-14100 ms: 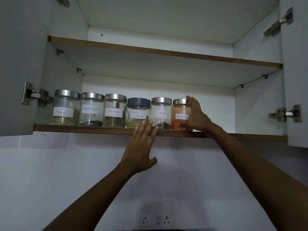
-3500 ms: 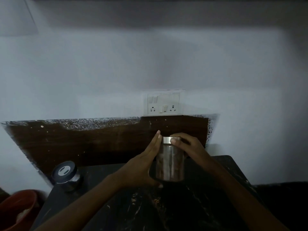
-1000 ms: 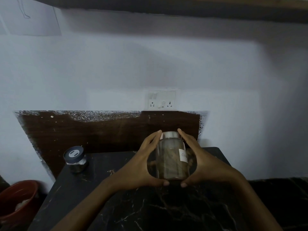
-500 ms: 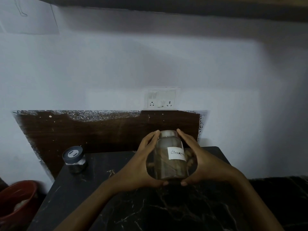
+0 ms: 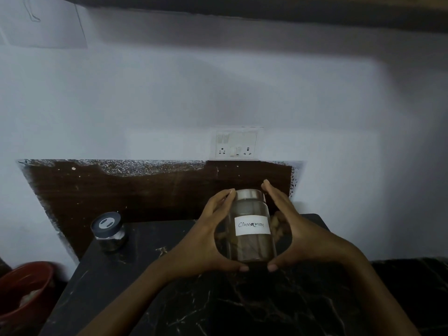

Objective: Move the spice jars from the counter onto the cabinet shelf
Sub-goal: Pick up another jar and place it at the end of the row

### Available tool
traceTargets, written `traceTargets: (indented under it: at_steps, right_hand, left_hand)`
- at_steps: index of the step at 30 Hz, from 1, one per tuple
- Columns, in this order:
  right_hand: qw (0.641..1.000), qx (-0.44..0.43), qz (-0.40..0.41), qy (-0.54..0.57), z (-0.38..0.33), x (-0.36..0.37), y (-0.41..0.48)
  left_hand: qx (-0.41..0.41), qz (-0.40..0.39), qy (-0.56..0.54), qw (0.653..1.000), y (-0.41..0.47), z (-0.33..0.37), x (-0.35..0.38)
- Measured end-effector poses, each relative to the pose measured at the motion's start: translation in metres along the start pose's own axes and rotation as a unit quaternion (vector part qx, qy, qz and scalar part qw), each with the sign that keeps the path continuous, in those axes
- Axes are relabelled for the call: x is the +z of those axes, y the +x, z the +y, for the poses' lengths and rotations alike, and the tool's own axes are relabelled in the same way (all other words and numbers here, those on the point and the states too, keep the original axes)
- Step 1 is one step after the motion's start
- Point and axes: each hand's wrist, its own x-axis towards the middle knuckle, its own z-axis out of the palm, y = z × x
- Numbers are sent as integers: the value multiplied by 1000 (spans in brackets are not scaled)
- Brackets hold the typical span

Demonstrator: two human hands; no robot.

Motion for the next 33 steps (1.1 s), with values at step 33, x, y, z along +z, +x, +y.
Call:
traceTargets:
  at_steps: [33]
  right_hand:
    - [849,-229,362,-309,-99,-315,0]
  left_hand:
    - [317,164,480,801,253,214,-69]
